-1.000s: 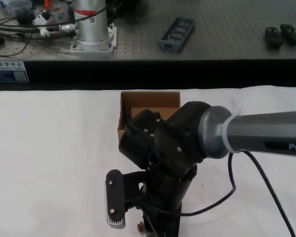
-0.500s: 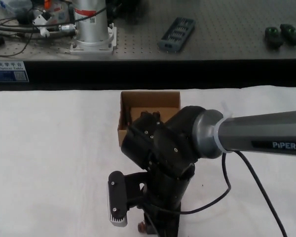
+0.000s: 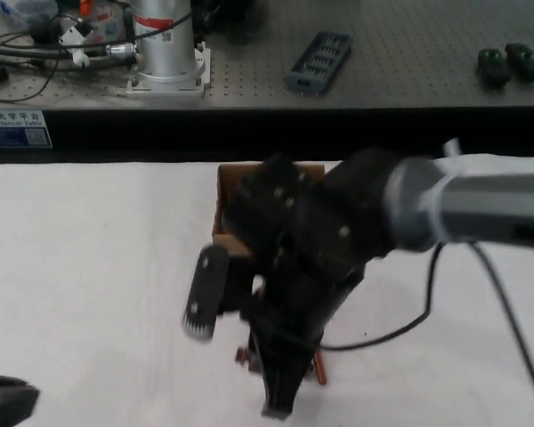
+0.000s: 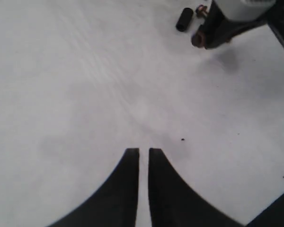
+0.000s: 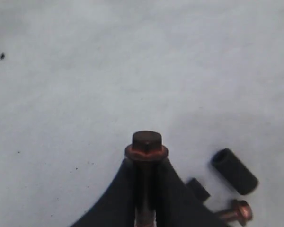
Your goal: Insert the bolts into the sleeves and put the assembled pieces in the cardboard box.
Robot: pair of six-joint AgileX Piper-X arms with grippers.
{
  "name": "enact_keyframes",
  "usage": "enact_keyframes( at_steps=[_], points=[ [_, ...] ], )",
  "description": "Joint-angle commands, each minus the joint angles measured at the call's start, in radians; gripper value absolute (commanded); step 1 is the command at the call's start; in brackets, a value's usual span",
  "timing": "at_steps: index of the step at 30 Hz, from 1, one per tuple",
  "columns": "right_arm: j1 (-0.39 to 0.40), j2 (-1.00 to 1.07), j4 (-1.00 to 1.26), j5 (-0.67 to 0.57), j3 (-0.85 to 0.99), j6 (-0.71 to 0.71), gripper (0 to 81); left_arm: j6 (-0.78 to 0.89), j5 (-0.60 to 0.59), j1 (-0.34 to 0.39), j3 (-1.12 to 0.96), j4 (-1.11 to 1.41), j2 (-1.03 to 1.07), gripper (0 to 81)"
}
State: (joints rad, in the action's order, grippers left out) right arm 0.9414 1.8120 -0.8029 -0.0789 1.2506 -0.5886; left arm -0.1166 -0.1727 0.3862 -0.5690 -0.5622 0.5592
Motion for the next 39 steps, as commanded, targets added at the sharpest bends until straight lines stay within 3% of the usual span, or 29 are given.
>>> enact_keyframes(
  at_steps=[1,5,12,18,26,31,39],
  points=[
    [-0.021,-0.113,0.009,-0.018,0.007,0.085,3.7,-0.018,-0.074,-0.002,-0.037,0.074,0.11,5.7],
    [-0.05,-0.197,0.009,-0.022,0.007,0.15,3.7,-0.018,-0.116,-0.002,-0.109,0.093,0.261,10.1],
    [-0.103,-0.296,-0.02,-0.022,0.007,0.214,3.7,-0.02,-0.133,0.031,-0.252,0.093,0.509,28.6],
    [-0.135,-0.401,-0.062,0.019,-0.023,0.23,3.7,-0.072,-0.124,0.107,-0.357,0.11,0.675,26.7],
    [-0.203,-0.681,-0.039,0.017,-0.257,0.316,3.7,-0.08,-0.124,0.188,-0.456,0.174,0.821,26.3],
    [-0.208,-0.93,0.016,0.017,-0.389,0.449,3.7,-0.126,-0.077,0.232,-0.521,0.176,0.919,26.3],
    [-0.208,-1.272,0.029,0.079,-0.443,0.633,3.7,-0.132,-0.055,0.248,-0.641,0.176,1.081,26.3]
  ],
)
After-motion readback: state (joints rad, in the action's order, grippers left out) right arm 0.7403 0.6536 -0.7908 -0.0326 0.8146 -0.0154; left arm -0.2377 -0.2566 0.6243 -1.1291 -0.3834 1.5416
